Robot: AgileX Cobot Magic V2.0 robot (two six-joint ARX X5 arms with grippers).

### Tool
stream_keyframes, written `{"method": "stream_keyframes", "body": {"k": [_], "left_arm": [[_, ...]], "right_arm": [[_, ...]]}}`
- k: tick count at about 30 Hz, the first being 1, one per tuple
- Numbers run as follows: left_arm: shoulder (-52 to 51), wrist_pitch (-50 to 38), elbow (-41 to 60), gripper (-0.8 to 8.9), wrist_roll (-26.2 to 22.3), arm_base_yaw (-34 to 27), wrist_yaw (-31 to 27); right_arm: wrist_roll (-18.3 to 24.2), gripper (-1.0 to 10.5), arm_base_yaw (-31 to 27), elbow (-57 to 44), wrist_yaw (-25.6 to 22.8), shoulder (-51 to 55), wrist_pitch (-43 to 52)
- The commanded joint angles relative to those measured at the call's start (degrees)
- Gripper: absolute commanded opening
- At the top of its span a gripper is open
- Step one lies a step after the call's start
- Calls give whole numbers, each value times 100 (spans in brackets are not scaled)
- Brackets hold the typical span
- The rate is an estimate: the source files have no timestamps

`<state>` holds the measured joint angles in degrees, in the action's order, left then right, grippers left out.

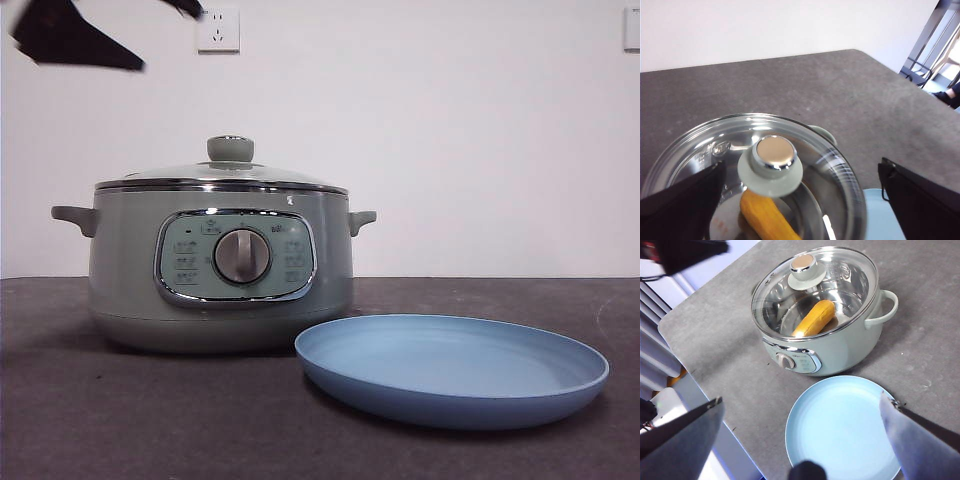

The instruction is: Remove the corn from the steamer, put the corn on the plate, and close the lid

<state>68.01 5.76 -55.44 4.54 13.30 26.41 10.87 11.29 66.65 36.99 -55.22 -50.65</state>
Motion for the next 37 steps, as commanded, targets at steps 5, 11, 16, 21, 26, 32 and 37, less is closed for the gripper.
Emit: {"method": "stream_keyframes", "body": {"k": [5,11,16,21,26,32,37], "left_arm": [[909,-435,-400,534,-317,444,-887],[1674,-431,-940,533,-605,656,-1189],[2076,-439,-997,533,-643,752,-1451],[2310,-439,-997,533,-656,761,-1554],[2374,-339,-997,435,-656,765,-1670],[2374,-310,-997,68,-621,778,-1720],[2371,-304,-997,-9,-608,776,-1694]], "right_arm": [[-59,599,13,7,0,-2,13],[-96,599,13,7,-2,-2,-2],[-96,599,13,7,-2,-2,-2],[-94,599,13,7,-4,-2,-2],[-94,599,13,7,-4,-2,-2],[-94,599,13,7,-7,-17,-2],[-94,599,13,7,-4,-17,0]]}}
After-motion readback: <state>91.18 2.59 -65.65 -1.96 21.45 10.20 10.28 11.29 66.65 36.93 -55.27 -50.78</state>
